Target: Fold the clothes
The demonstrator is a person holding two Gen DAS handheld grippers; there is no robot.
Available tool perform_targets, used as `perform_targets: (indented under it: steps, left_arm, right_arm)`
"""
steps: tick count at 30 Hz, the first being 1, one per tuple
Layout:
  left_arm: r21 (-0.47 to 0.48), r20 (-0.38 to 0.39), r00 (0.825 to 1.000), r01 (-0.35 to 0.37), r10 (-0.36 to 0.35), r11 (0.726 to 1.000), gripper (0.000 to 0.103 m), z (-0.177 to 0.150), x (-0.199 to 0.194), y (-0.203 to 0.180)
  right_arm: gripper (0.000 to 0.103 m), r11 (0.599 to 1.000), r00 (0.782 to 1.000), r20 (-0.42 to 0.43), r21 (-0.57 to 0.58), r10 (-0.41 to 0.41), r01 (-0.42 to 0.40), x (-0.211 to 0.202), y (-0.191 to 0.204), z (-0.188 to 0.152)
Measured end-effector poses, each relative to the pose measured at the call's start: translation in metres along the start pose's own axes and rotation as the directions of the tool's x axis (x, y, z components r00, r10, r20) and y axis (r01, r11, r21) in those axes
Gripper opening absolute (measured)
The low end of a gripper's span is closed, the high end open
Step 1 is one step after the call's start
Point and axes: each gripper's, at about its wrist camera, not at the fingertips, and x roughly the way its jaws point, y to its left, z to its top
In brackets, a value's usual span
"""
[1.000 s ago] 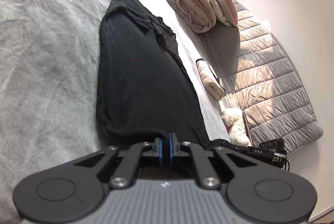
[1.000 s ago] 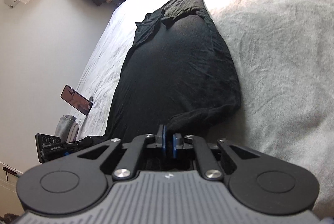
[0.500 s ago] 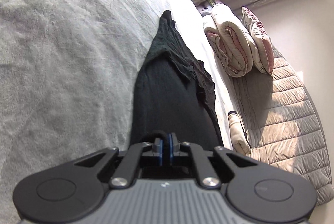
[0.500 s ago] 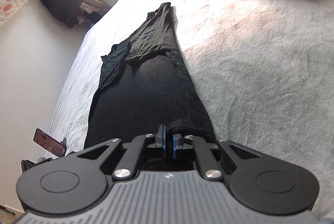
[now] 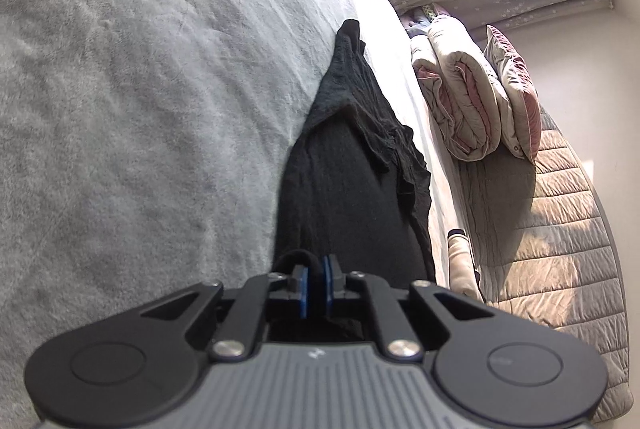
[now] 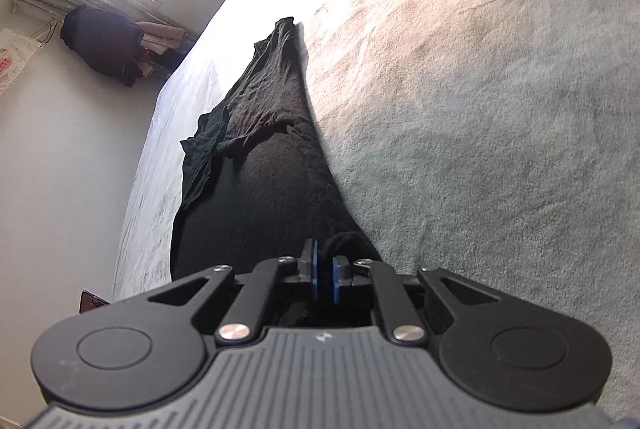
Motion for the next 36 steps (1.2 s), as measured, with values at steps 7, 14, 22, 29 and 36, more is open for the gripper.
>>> perform_targets:
  steps: [7,14,22,29,36]
  left_arm:
    - [0.015,0.074,0.997,0.017,-0.018,1.000,0.034,0.003,-0.021,-0.007]
    - [0.135,0.146,0.986,-0.102,0.082,0.986,0.039,0.005,-0.028,-0.021]
    - [0.511,0.211,0.960,-0.269,0.184,0.816,0.043,-0.008,-0.028,-0.059]
    - [0.630,0.189,0.957,-0.292,0.223,0.719,0.046,-0.018,-0.012,-0.068]
    - [0.646,0.193,0.951,-0.308,0.240,0.698,0.040,-0.025,0.007,-0.074]
  right_arm:
    - [0.017,0.999,1.000,0.018,-0.035,0.017,-0.016,-0.012,0.008,0.006]
    - [0.041,0.996,0.994,0.109,-0.092,-0.013,0.023,-0.025,0.017,0.008]
    - [0.041,0.897,0.981,0.150,-0.406,-0.122,0.174,-0.032,0.043,-0.004]
    - [0.042,0.704,0.976,0.140,-0.677,-0.165,0.216,-0.022,0.064,-0.042]
    - [0.042,0.498,0.986,0.083,-0.855,-0.146,0.146,-0.004,0.087,-0.073]
